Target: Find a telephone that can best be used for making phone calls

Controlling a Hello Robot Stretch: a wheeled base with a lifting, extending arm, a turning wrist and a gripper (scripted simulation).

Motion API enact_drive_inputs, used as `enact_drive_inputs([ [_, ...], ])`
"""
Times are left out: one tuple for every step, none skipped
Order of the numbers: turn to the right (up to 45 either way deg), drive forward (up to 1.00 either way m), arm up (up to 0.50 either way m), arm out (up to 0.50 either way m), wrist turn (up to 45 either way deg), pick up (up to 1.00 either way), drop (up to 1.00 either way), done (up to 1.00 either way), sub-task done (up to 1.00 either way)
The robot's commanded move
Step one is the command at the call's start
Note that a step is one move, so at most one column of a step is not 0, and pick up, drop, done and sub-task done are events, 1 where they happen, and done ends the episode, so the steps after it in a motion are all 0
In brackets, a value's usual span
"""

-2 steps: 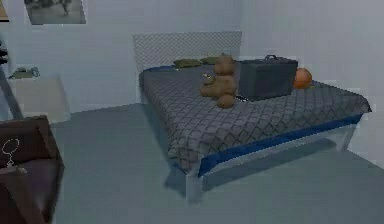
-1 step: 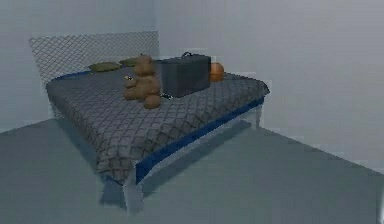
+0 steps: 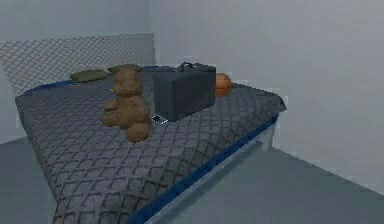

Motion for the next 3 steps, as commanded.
enact_drive_inputs([
  [18.0,0.0,0.0,0.0,0.0,0.0,0.0,0.0,0.0],
  [0.0,0.35,0.0,0.0,0.0,0.0,0.0,0.0,0.0],
  [-36.0,0.0,0.0,0.0,0.0,0.0,0.0,0.0,0.0],
])
